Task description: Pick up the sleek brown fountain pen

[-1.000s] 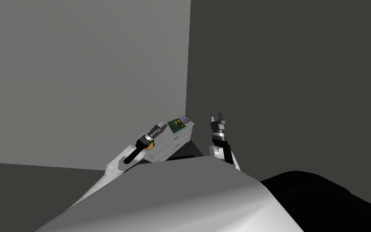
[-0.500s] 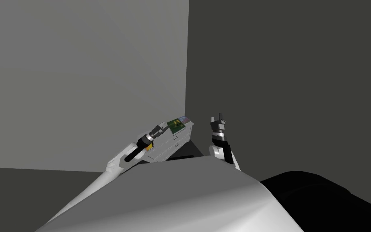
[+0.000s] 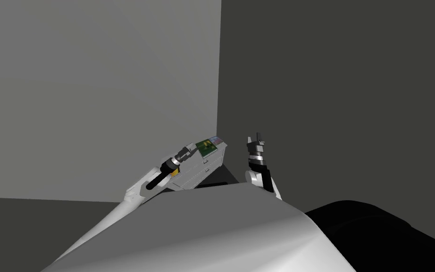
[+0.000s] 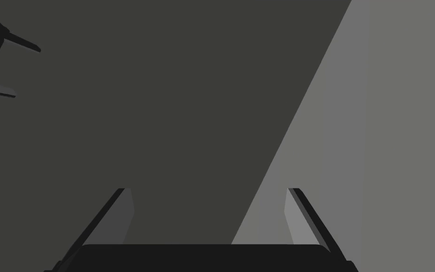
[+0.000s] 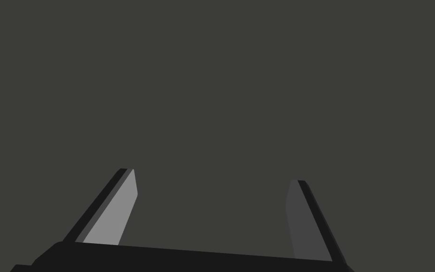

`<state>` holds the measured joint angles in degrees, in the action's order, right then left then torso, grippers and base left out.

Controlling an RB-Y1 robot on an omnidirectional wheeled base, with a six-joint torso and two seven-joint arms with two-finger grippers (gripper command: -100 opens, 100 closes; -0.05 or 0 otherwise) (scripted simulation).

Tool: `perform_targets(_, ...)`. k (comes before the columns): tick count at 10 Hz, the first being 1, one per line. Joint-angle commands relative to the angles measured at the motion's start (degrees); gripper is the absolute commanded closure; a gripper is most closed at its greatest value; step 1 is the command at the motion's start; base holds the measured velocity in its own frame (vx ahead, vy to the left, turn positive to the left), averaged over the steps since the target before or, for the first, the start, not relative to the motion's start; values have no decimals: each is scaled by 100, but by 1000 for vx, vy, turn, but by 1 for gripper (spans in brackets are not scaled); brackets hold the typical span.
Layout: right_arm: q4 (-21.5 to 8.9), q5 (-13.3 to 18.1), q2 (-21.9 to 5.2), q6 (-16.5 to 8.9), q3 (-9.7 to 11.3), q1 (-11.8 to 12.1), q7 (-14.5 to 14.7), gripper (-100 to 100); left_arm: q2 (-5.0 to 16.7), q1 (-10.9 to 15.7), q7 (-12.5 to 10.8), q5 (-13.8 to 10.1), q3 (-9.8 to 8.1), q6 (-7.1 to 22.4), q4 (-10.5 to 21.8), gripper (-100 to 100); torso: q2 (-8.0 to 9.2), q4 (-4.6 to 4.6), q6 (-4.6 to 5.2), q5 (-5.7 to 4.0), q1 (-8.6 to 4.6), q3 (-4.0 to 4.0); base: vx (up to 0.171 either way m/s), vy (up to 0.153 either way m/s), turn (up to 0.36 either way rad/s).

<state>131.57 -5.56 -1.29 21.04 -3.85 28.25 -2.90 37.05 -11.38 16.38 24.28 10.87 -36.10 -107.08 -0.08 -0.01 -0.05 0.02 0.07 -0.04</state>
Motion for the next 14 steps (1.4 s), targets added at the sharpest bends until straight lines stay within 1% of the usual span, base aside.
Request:
perform_targets(1, 0, 0, 0, 0, 0, 0, 0, 0, 0, 0, 0, 0, 0, 0, 0, -100, 0, 0, 0, 0, 0, 0, 11, -16, -45)
perform_targets(2, 0, 0, 0, 0, 0, 0, 0, 0, 99, 0, 123, 191, -37, -54, 117, -100, -3, -1, 1, -1, -6, -2, 23, -23, -95)
perform_targets(4, 0, 0, 0, 0, 0, 0, 0, 0, 200, 1, 253, 391, -77, -106, 252, -100, -8, -2, 1, -2, -6, -5, 16, -15, -67)
perform_targets(6, 0, 0, 0, 0, 0, 0, 0, 0, 326, 4, 418, 654, -129, -172, 443, -100, -6, -2, 1, -1, -6, -4, 13, -9, -55)
perform_targets(9, 0, 0, 0, 0, 0, 0, 0, 0, 326, 4, 418, 654, -129, -172, 443, -100, -2, -1, 0, 2, 9, -2, 7, 11, -36)
perform_targets(10, 0, 0, 0, 0, 0, 0, 0, 0, 395, 6, 511, 808, -158, -210, 558, -100, -3, -1, 1, 1, 1, -2, 13, -17, -49)
perform_targets(13, 0, 0, 0, 0, 0, 0, 0, 0, 395, 6, 511, 808, -158, -210, 558, -100, -2, -1, 0, 1, 6, -1, 4, 9, -27)
perform_targets(14, 0, 0, 0, 0, 0, 0, 0, 0, 468, 8, 611, 975, -188, -252, 687, -100, -1, 0, 0, 1, 6, -1, 9, -10, -35)
